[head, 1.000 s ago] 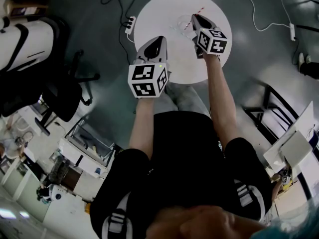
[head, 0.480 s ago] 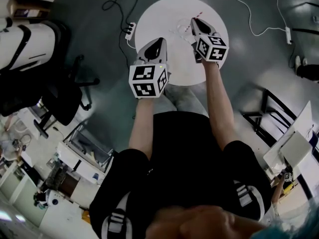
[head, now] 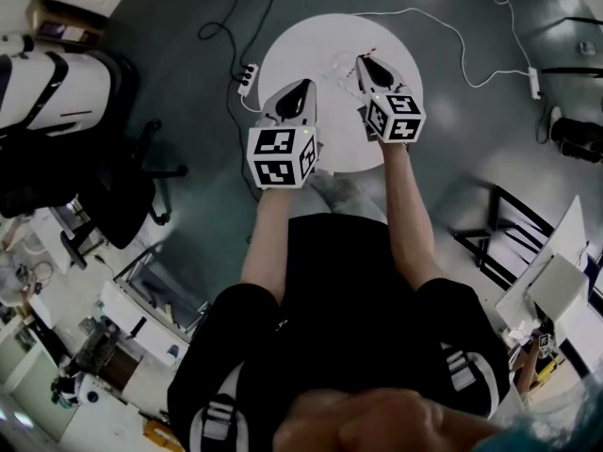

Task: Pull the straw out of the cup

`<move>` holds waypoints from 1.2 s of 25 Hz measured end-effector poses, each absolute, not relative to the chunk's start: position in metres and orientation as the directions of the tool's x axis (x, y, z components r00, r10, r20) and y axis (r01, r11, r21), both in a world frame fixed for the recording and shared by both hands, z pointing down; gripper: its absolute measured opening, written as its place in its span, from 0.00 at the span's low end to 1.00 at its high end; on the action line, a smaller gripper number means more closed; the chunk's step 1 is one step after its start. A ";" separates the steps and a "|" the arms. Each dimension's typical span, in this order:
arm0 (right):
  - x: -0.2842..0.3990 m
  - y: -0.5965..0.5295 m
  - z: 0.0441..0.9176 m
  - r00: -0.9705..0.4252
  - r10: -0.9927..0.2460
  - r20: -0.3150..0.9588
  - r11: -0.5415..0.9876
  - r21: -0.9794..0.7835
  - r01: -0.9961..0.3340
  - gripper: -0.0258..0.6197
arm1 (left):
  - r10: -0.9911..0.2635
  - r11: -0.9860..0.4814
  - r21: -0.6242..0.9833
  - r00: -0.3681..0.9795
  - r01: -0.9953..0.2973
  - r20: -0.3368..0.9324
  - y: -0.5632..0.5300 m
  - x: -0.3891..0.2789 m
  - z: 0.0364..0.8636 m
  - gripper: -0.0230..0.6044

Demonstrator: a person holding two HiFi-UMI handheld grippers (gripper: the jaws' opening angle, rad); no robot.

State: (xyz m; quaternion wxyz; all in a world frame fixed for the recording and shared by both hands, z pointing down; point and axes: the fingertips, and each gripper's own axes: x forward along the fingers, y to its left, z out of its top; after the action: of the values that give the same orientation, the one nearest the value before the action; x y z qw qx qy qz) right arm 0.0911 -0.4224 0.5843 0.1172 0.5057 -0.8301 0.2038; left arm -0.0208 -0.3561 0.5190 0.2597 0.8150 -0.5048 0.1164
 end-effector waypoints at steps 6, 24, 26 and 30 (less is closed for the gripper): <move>0.086 -0.416 0.543 -0.458 -0.817 0.349 0.429 -0.162 -0.889 0.09 | -0.782 -0.368 0.286 0.461 -0.885 0.420 -0.356 -0.025 0.497 0.05; 0.092 -0.367 0.388 -0.494 -0.864 0.102 0.495 -0.017 -0.869 0.09 | -0.837 -0.425 0.213 0.472 -0.879 0.277 -0.358 -0.017 0.422 0.05; 0.093 -0.363 0.376 -0.497 -0.864 0.084 0.498 -0.014 -0.867 0.09 | -0.847 -0.437 0.207 0.478 -0.875 0.234 -0.359 -0.015 0.411 0.05; 0.099 -0.354 0.364 -0.496 -0.865 0.077 0.496 -0.025 -0.868 0.09 | -0.861 -0.451 0.199 0.483 -0.870 0.160 -0.356 -0.012 0.392 0.05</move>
State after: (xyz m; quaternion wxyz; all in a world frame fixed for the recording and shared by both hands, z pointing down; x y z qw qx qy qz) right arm 0.0990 -0.3541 0.3642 0.0270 0.5010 -0.8645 0.0303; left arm -0.0122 -0.3559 0.3920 0.1277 0.8515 -0.5083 0.0177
